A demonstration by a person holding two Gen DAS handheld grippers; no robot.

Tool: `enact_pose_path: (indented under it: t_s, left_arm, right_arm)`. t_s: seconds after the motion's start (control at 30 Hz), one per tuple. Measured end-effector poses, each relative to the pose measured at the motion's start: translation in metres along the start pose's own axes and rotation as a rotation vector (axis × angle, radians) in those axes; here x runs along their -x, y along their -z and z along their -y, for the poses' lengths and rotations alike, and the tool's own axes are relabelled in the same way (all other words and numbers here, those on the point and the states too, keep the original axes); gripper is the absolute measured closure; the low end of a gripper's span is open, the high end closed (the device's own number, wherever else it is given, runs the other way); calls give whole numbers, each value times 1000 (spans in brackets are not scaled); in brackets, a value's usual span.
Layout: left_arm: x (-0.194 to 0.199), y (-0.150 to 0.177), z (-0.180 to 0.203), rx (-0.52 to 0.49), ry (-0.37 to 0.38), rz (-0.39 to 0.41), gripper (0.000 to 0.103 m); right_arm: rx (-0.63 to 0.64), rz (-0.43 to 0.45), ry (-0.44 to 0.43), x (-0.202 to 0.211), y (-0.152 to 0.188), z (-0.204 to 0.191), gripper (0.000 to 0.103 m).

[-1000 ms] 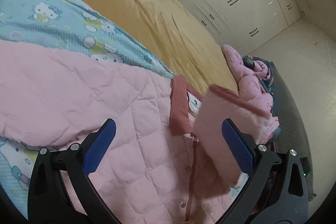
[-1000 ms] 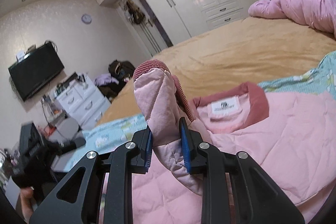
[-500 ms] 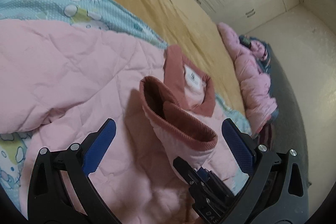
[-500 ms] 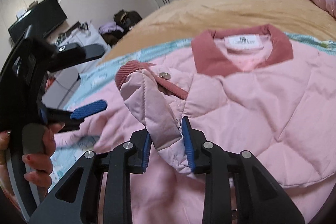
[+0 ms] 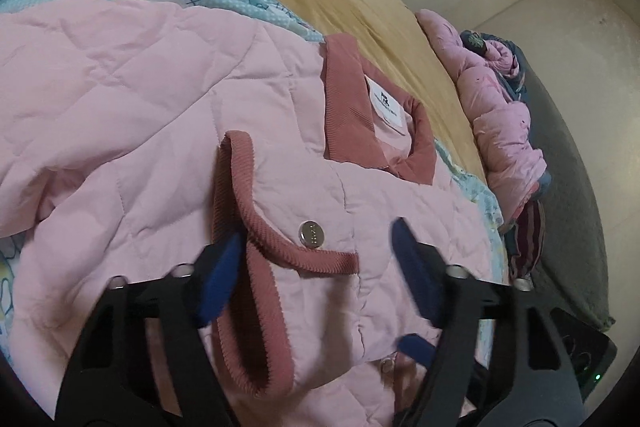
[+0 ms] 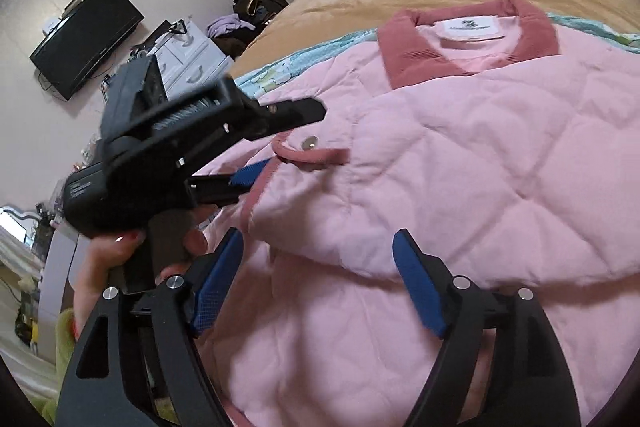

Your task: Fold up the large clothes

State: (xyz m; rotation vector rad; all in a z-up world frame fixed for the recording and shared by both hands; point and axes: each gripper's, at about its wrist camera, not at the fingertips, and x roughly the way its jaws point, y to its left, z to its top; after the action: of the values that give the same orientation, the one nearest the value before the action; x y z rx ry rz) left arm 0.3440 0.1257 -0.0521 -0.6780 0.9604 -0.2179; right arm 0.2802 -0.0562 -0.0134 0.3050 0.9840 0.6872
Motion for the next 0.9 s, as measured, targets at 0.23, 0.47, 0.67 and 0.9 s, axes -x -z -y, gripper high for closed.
enact_pose_path:
  t_s: [0.23, 0.47, 0.67, 0.9]
  left_arm:
    - [3, 3, 3, -54, -47, 38, 87]
    - [48, -1, 54, -235, -50, 233, 90]
    - [61, -9, 68, -325, -101, 306, 90]
    - [19, -13, 27, -267, -203, 204, 90]
  right_arm:
    - [-38, 64, 82, 54, 5, 36, 27]
    - [-70, 200, 216, 124, -5, 86, 27]
    - [-86, 257, 414, 146, -34, 128, 27]
    - [-68, 140, 473, 88, -51, 148, 27]
